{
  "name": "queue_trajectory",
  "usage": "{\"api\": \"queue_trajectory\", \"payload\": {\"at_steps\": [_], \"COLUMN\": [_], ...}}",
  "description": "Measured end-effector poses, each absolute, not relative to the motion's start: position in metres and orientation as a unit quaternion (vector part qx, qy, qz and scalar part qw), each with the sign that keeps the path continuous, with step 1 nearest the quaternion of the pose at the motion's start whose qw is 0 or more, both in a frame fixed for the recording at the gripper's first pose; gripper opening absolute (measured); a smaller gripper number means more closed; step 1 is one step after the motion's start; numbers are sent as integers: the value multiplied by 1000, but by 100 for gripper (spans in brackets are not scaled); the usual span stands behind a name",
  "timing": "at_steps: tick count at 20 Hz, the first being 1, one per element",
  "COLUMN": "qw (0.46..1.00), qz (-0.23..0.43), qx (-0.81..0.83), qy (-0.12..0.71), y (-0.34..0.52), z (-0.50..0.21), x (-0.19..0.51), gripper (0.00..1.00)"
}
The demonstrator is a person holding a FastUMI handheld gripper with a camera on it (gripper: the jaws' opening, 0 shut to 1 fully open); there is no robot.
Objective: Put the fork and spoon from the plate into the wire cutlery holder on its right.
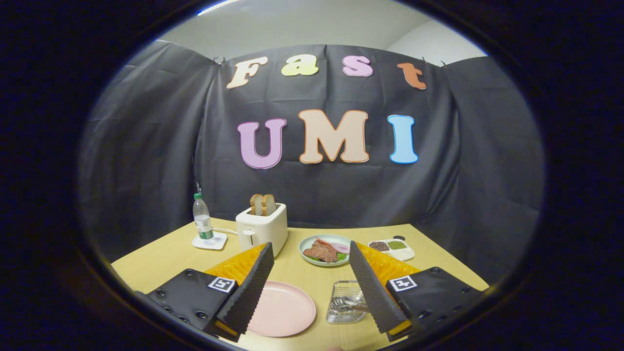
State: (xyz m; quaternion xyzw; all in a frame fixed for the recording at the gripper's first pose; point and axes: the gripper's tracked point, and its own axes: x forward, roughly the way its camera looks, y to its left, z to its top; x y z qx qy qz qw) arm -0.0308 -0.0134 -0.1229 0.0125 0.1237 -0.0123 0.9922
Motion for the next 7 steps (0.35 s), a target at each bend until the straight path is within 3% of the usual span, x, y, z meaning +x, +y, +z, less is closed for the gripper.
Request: {"api": "queue_trajectory", "payload": {"at_steps": [7], "qw": [992], "qz": [-1], "qx": [16], "qy": [122], "y": [-9], "z": [-121], "x": [-33], "gripper": [98]}}
